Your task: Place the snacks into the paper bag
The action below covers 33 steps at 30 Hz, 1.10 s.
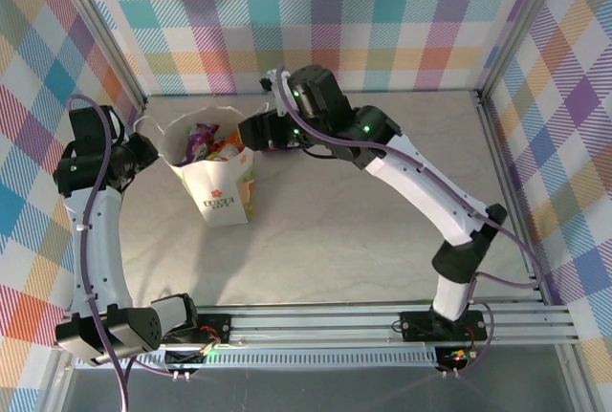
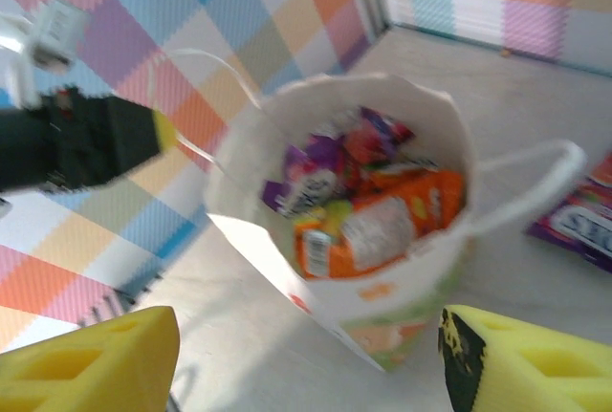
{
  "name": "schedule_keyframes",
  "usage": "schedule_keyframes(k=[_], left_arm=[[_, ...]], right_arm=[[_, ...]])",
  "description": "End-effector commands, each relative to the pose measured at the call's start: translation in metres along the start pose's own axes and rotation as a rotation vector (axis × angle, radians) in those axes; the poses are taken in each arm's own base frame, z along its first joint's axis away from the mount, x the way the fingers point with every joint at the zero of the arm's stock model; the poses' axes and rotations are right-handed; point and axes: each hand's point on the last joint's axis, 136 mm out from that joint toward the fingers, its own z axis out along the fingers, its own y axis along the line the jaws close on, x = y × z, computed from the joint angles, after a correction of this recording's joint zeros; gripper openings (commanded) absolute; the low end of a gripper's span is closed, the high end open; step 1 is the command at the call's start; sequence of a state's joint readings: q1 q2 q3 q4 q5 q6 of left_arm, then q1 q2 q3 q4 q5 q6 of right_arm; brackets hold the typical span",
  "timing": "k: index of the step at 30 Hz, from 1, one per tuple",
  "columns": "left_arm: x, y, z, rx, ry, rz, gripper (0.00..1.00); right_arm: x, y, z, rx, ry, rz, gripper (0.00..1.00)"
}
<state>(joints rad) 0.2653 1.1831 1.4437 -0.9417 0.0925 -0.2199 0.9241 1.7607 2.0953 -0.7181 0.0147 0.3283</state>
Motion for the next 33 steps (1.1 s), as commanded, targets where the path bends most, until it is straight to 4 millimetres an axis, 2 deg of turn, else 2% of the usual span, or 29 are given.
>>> schedule_keyframes(k=[1, 7, 12, 14, 16, 22, 26, 33], left_arm=[[-0.010, 0.001, -0.007, -0.003, -0.023, -0.013, 0.26], [-0.011, -0.002, 0.001, 0.016, -0.015, -0.015, 0.31], [-0.014, -0.008, 0.006, 0.055, -0.018, -0.007, 0.32], [-0.015, -0.008, 0.006, 0.054, -0.027, -0.006, 0.32], [-0.015, -0.008, 0.007, 0.051, -0.027, -0.006, 0.27], [-0.015, -0.009, 0.010, 0.059, -0.019, -0.002, 0.21], [-0.014, -0.008, 0.012, 0.053, -0.013, 0.004, 0.21], [-0.011, -0.007, 0.011, 0.048, -0.007, 0.013, 0.21]], right_arm=[[0.002, -0.026, -0.020, 0.121, -0.040, -0.035, 0.75], [0.039, -0.084, -0.047, 0.289, 0.023, 0.004, 0.84], [0.085, -0.152, -0.067, 0.388, 0.081, 0.210, 0.86], [0.101, -0.170, -0.071, 0.395, 0.090, 0.284, 0.86], [0.111, -0.181, -0.073, 0.384, 0.088, 0.338, 0.87], [0.129, -0.205, -0.058, 0.340, 0.110, 0.462, 0.89], [0.136, -0.217, -0.037, 0.307, 0.132, 0.511, 0.90], [0.132, -0.238, 0.008, 0.256, 0.165, 0.548, 0.90]])
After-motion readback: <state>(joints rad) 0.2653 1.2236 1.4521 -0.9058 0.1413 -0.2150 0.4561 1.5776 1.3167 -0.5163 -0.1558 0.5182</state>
